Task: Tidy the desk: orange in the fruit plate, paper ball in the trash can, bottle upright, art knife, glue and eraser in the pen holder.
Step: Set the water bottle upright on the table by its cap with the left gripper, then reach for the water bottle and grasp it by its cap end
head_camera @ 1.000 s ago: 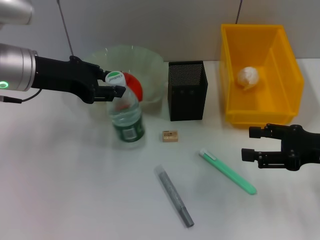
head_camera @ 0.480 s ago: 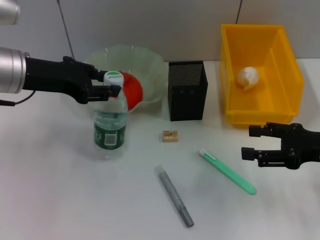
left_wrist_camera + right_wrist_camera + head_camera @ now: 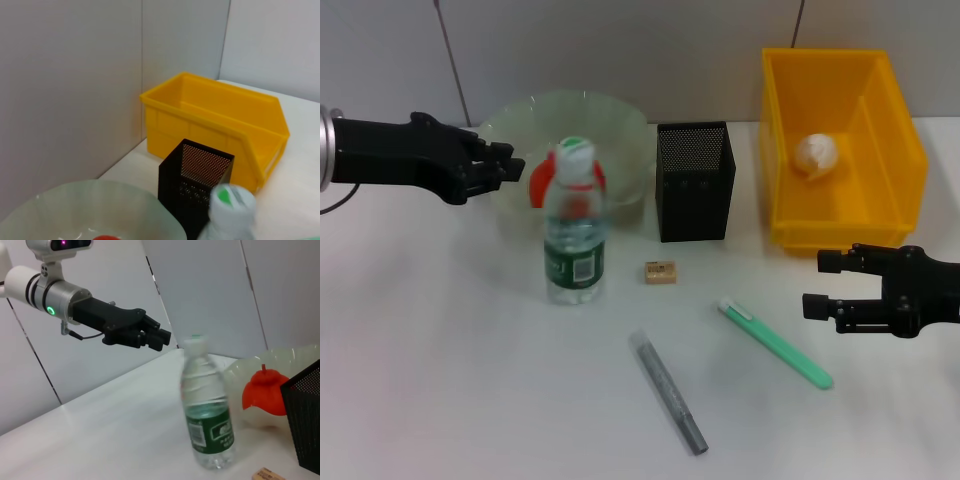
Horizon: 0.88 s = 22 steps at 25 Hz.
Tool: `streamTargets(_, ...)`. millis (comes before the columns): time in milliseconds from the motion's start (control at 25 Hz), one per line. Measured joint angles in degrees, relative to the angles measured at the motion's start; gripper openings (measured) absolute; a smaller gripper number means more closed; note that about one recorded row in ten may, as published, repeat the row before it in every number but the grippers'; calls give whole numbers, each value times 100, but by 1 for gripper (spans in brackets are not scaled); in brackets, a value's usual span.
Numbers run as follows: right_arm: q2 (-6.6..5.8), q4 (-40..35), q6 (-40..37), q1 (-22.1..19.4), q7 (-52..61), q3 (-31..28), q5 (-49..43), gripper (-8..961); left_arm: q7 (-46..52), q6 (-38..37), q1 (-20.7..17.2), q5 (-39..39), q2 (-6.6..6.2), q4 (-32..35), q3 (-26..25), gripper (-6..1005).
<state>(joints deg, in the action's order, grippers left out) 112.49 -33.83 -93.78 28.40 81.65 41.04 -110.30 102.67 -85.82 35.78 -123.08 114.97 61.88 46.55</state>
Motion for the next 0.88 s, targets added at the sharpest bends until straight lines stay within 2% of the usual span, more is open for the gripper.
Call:
streamTargets(40,0,0,0,2,4,0,0,838,-1,-6,-11,0,0,0,-12,236)
streamTargets(400,0,4,0,14,10,0,0,838,7,-14,-70,8,7,-1,-192,209)
streamTargets(600,0,15,1,0,10,0,-1,838,-1,-67,-150,106,21,-17,-520,260)
streamTargets(760,4,11,0,-6,10,0,-1,838,-78,-176,-262,375,1,-63,-512,426)
streamTargets(880,3,15,1,6,10,0,-1,838,-135,-236,-293,433,42,-75,-504,545)
